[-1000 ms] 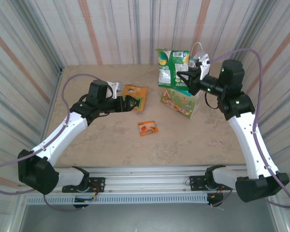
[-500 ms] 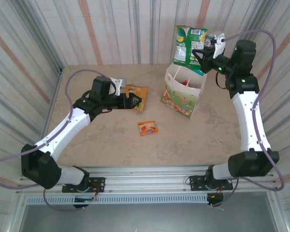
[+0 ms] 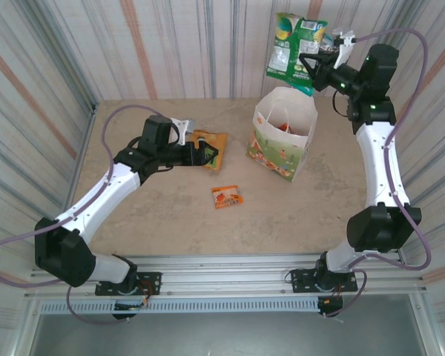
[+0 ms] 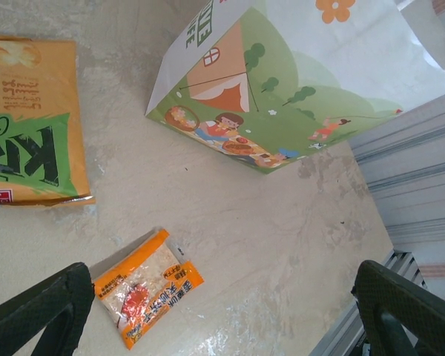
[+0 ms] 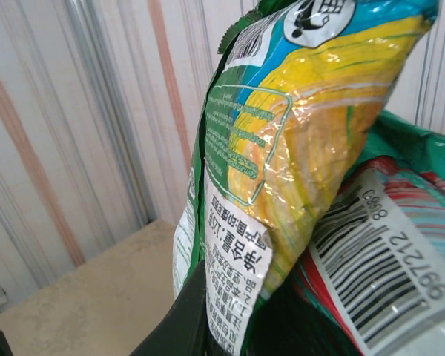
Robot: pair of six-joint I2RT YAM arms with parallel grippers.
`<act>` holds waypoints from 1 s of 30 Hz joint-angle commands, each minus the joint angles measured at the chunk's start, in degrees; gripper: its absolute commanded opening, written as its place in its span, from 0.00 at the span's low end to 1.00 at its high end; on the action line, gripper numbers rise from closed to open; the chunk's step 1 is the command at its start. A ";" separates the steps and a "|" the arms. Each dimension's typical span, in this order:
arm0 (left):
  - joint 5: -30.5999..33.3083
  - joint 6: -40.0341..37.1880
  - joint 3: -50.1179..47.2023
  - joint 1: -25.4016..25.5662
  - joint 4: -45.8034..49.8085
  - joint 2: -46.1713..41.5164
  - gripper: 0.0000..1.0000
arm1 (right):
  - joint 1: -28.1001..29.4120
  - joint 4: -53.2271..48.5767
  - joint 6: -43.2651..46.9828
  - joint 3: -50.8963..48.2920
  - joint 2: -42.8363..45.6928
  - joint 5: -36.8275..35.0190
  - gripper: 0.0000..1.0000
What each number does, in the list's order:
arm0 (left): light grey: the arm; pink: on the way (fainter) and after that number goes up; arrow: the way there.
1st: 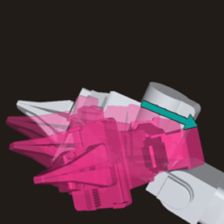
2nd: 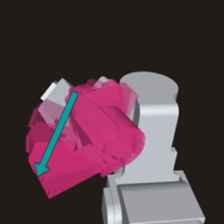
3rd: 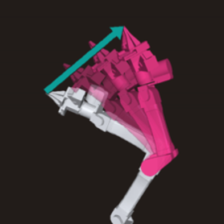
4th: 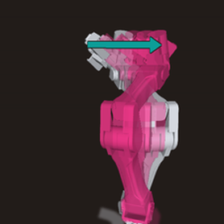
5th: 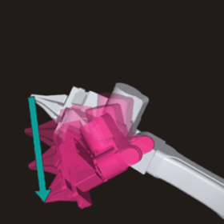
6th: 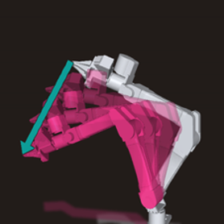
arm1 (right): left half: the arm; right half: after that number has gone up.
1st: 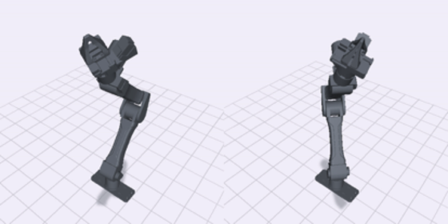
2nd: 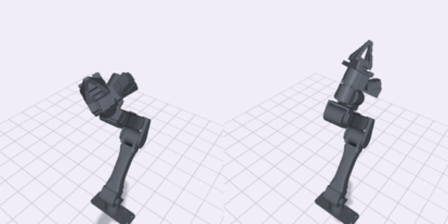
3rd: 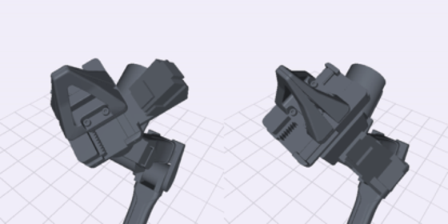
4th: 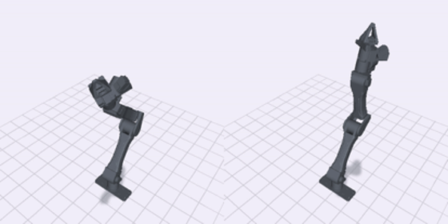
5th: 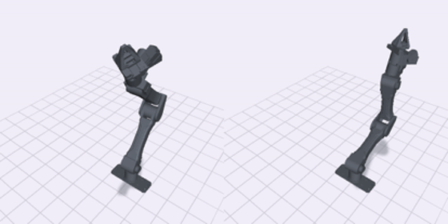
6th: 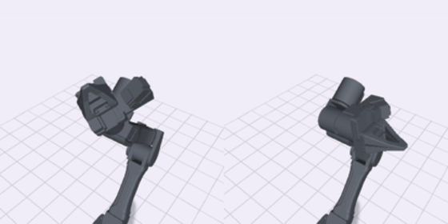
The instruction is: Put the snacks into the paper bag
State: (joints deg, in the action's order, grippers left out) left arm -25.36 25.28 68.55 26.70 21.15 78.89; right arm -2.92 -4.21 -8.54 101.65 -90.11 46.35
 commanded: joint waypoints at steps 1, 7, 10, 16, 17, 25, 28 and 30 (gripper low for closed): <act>0.65 -1.28 1.85 0.31 0.48 1.04 0.95 | -0.75 1.85 1.56 2.35 -0.37 -0.07 0.00; 0.02 -1.37 1.88 0.28 0.83 2.22 0.95 | -0.71 -5.04 10.13 -5.02 1.88 -2.86 0.00; -0.03 -1.34 1.85 0.28 0.98 2.56 0.95 | -0.75 -7.78 12.93 -7.71 2.98 -4.97 0.00; -0.27 -0.68 1.81 0.28 0.65 3.45 0.94 | -0.77 -10.16 14.72 -11.99 4.01 -7.01 0.00; -0.29 -0.53 1.83 0.33 0.57 3.65 0.94 | -0.70 -9.65 14.69 -12.78 4.14 -7.06 0.00; 0.15 -0.65 1.85 0.81 0.21 3.82 0.94 | 2.15 -6.62 14.27 -13.14 0.10 -6.96 0.00; 0.71 -0.66 1.50 0.81 0.32 3.37 0.94 | 2.91 -6.17 14.25 -13.05 -0.78 -7.32 0.00; 0.76 -0.75 1.19 0.81 0.30 2.96 0.94 | 2.99 -6.23 14.18 -13.15 -0.84 -7.32 0.00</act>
State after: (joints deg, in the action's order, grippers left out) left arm -25.39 25.30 68.69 27.14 21.15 82.63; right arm -0.16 -14.79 3.77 87.53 -90.78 38.81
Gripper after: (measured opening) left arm 0.937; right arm 0.108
